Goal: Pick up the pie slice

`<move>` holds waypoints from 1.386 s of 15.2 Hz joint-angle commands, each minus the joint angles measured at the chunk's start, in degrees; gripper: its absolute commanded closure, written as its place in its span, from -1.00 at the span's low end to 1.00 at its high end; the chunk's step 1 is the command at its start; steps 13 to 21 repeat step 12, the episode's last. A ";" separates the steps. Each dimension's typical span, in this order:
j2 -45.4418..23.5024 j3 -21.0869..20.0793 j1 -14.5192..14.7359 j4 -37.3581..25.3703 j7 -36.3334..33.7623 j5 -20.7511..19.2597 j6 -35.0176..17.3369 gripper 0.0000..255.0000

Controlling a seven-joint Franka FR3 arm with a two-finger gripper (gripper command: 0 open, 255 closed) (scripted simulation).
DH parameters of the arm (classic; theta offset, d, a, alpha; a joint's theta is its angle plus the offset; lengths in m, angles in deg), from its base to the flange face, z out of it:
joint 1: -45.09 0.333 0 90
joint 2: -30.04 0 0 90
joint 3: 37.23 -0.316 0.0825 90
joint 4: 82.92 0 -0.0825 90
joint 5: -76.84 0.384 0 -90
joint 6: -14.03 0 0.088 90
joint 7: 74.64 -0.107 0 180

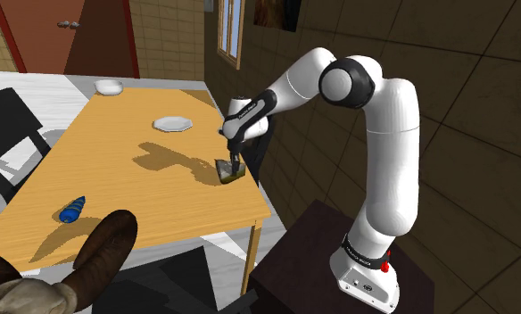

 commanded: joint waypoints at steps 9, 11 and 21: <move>5.42 0.64 0.41 -0.95 -0.85 -1.23 6.29 1.00; 5.98 0.69 0.45 -1.14 -0.95 -1.36 7.03 1.00; 5.98 0.69 0.45 -1.15 -0.95 -1.36 7.03 1.00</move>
